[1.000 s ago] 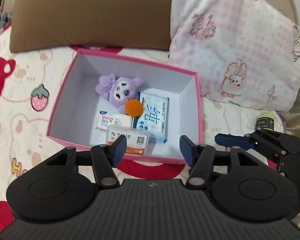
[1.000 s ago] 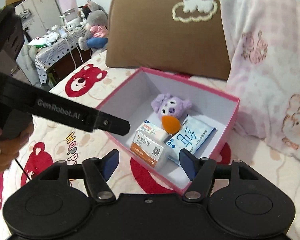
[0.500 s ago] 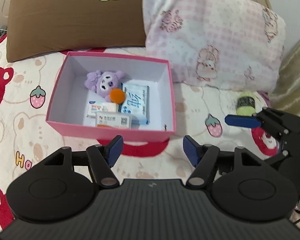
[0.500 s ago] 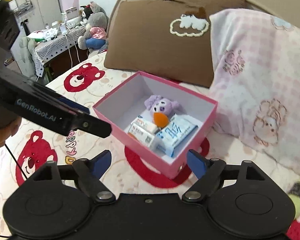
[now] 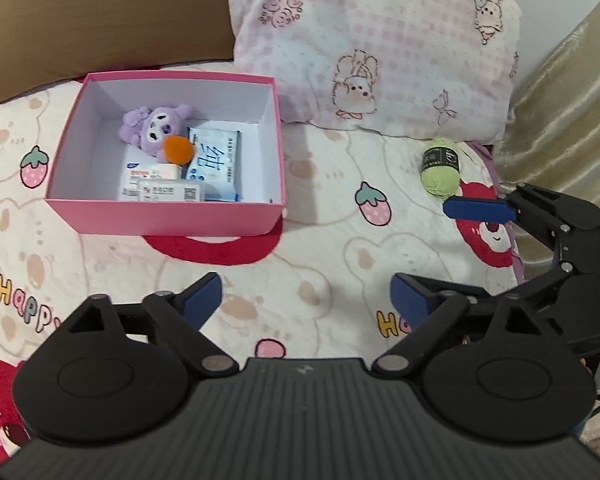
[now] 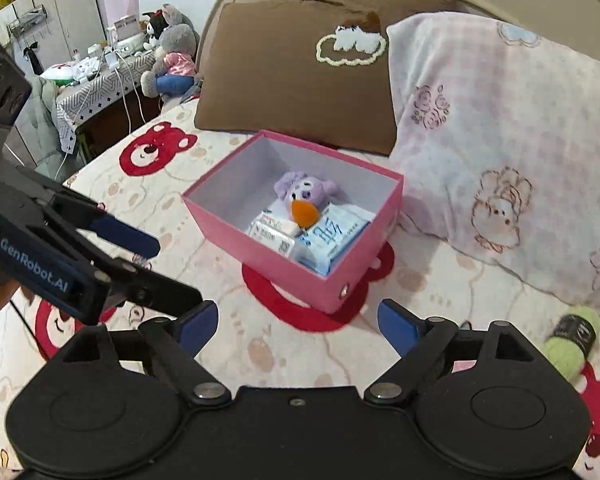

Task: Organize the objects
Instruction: 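Withdraw both open grippers from the pink box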

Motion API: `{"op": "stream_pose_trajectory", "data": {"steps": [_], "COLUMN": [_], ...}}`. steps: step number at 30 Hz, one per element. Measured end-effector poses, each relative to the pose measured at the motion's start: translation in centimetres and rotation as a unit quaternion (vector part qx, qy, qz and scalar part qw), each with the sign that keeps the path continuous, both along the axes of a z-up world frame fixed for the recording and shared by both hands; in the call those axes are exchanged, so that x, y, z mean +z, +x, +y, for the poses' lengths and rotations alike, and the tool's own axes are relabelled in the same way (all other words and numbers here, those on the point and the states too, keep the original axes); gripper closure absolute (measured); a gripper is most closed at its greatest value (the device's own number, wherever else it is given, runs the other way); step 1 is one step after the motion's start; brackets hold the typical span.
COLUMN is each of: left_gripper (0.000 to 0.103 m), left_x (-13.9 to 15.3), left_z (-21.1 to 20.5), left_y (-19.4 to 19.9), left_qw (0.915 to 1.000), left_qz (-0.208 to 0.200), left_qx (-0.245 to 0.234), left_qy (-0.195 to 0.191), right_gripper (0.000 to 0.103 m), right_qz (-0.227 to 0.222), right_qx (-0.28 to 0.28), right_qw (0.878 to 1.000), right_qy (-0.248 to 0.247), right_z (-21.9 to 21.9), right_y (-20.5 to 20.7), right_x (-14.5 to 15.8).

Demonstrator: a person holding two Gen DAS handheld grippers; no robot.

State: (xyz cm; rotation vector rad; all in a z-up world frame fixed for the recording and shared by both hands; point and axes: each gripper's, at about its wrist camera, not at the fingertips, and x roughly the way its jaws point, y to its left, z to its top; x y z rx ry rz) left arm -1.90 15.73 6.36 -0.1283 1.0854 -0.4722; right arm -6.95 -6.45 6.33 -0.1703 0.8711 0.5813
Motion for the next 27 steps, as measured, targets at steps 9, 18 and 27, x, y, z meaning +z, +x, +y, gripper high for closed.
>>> {"op": "stream_pose_trajectory", "data": {"steps": [9, 18, 27], "left_gripper": [0.007, 0.007, 0.007], "left_x": [-1.6, -2.7, -3.9], "left_z": [-2.4, -5.2, -8.1], "left_y": [-0.7, -1.0, -1.4], "left_qw": [0.9997, 0.9991, 0.9974], "left_qz": [0.015, 0.024, 0.033], "left_qx": [-0.017, -0.036, -0.063], "left_qy": [-0.006, -0.003, 0.011], "right_gripper": [0.013, 0.013, 0.013], "right_qz": [0.011, 0.023, 0.036], "right_qx": [-0.02, -0.028, -0.052], "right_qw": [0.999, 0.997, 0.996], "right_qy": [-0.025, -0.063, -0.07], "right_z": [-2.2, -4.2, -6.6], "right_y": [-1.6, -2.3, -2.4], "right_x": [-1.4, -3.1, -4.7]}}
